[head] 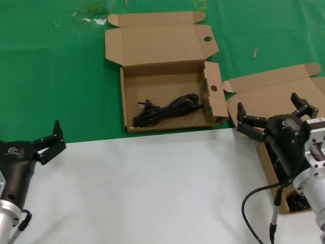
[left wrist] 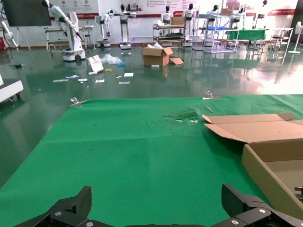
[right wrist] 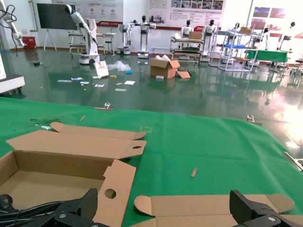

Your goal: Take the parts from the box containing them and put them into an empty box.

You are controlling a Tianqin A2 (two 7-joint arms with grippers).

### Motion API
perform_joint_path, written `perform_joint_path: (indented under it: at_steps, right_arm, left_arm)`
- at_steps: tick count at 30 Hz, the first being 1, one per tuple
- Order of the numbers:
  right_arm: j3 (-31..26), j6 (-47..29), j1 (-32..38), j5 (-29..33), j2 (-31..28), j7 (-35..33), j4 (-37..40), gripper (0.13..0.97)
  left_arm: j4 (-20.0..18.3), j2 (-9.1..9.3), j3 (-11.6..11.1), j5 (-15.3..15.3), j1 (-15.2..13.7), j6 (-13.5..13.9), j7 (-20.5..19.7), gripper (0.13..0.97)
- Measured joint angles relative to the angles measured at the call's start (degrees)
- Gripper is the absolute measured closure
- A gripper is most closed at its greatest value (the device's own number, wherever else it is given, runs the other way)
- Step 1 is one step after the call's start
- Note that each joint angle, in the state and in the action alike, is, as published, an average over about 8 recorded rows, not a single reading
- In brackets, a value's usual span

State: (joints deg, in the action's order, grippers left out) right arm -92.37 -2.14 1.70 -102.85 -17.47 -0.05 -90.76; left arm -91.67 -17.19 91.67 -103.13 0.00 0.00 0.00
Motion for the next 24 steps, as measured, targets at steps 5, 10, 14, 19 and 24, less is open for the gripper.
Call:
perform_joint_path:
  at_steps: [5,10,14,19,24]
  right_arm:
    - [0.0,0.0,0.0,0.0,0.0,0.0,0.0,0.129]
    - [0.0,0.0,0.0,0.0,0.0,0.0,0.0,0.129]
    - [0.0,0.0,0.0,0.0,0.0,0.0,0.0,0.129]
    - [0.0,0.0,0.0,0.0,0.0,0.0,0.0,0.129]
    - [0.0,0.0,0.0,0.0,0.0,0.0,0.0,0.129]
  left_arm:
    - [0.0,0.0,0.0,0.0,0.0,0.0,0.0,0.132]
    - [0.0,0.0,0.0,0.0,0.0,0.0,0.0,0.132]
    - [0.0,0.0,0.0,0.0,0.0,0.0,0.0,0.132]
    - [0.0,0.0,0.0,0.0,0.0,0.0,0.0,0.132]
    - [0.0,0.0,0.0,0.0,0.0,0.0,0.0,0.132]
